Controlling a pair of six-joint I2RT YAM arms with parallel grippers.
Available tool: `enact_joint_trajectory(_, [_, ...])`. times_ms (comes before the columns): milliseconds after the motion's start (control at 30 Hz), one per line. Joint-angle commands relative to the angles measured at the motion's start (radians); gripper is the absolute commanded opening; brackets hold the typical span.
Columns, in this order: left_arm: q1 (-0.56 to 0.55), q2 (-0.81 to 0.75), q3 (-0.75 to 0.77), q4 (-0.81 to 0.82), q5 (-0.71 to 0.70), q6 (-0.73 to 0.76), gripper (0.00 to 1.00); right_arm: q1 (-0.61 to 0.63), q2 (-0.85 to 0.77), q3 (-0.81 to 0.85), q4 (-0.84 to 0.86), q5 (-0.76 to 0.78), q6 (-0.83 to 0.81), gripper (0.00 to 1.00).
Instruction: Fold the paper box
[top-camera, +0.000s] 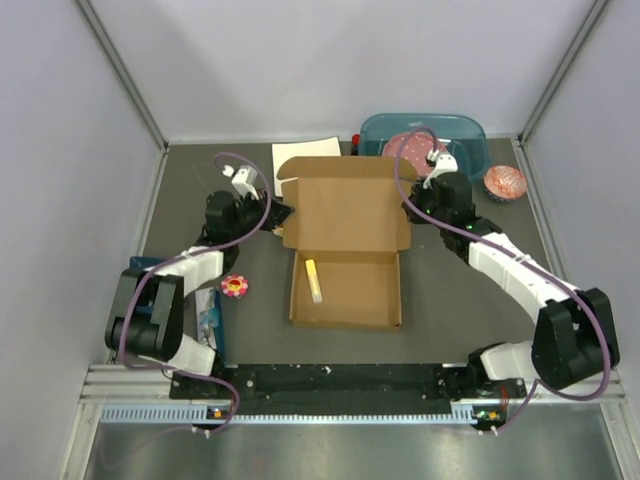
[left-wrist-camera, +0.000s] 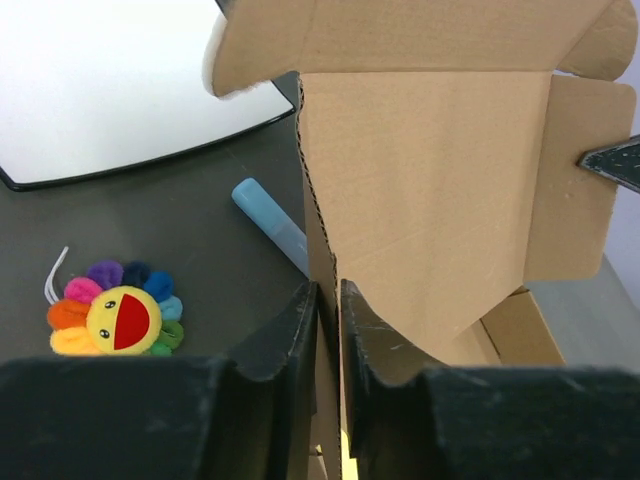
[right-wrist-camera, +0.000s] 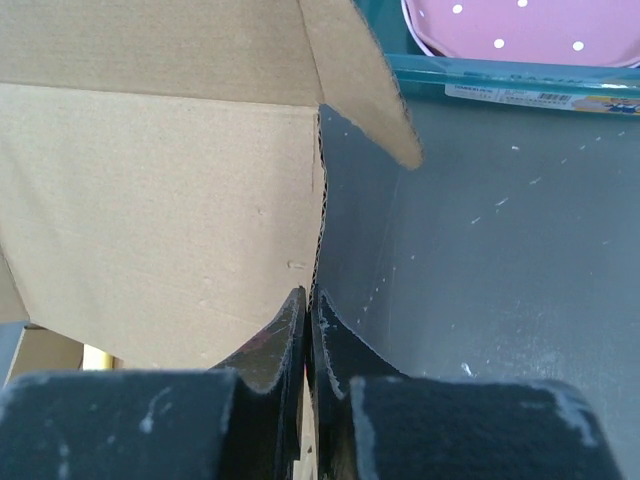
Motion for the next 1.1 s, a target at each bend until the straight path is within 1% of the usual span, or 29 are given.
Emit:
enact_joint_trajectory(0, [-0.066,-0.125,-0.056,0.032,-0.107,0.091,0.16,0.043,-0.087,-0.018,-0.017,0.093,-0.022,0.01])
enact_joint_trajectory(167, [-0.155,-0.241,-0.145,0.067,-0.280,0.188,0.09,0.082,-0.153,-0.073,-0.041,0.165,-0.015,0.02])
enact_joint_trajectory(233, [-0.195,-0.261,-0.170,0.090,-0.364,0.205,0.07,0.096,-0.184,-0.099,-0.054,0.194,-0.001,0.02])
enact_joint_trajectory(333, [-0.239,-0.281,-0.219,0.141,-0.438,0.223,0.05,0.133,-0.215,-0.126,-0.070,0.243,0.010,0.02])
enact_joint_trajectory(367, [-0.251,-0.287,-0.244,0.156,-0.490,0.240,0.04,0.148,-0.222,-0.131,-0.077,0.250,0.014,0.02])
enact_joint_trajectory(400, [-0.277,-0.292,-0.257,0.193,-0.520,0.249,0.04,0.153,-0.230,-0.136,-0.081,0.260,0.021,0.03])
enact_joint_trajectory(500, [-0.304,-0.294,-0.293,0.224,-0.610,0.277,0.01,0.155,-0.253,-0.134,-0.124,0.251,0.028,0.14])
enact_joint_trajectory(533, [-0.307,-0.294,-0.296,0.233,-0.620,0.283,0.01,0.153,-0.259,-0.116,-0.164,0.245,0.021,0.24])
enact_joint_trajectory(600, [-0.307,-0.291,-0.305,0.247,-0.646,0.302,0.00,0.155,-0.265,-0.087,-0.211,0.236,0.002,0.33])
enact_joint_trajectory(633, [-0.307,-0.289,-0.310,0.257,-0.650,0.308,0.00,0.153,-0.268,-0.053,-0.233,0.228,-0.005,0.42])
enact_joint_trajectory(667, [-0.307,-0.284,-0.317,0.283,-0.656,0.325,0.00,0.153,-0.264,-0.032,-0.292,0.219,-0.011,0.46])
enact_joint_trajectory(733, [-0.307,-0.280,-0.322,0.304,-0.670,0.349,0.00,0.155,-0.253,0.039,-0.354,0.196,-0.028,0.51])
enact_joint_trajectory(767, [-0.307,-0.280,-0.325,0.322,-0.673,0.354,0.00,0.153,-0.241,0.063,-0.421,0.187,-0.033,0.53])
enact_joint_trajectory(867, [-0.307,-0.274,-0.336,0.368,-0.687,0.378,0.00,0.153,-0.221,0.163,-0.542,0.167,-0.050,0.56])
enact_joint_trajectory(967, [-0.307,-0.266,-0.345,0.403,-0.678,0.406,0.00,0.150,-0.206,0.235,-0.600,0.176,-0.080,0.58])
enact_joint_trajectory(1067, [-0.307,-0.257,-0.343,0.429,-0.660,0.423,0.00,0.115,-0.186,0.272,-0.629,0.127,-0.111,0.58])
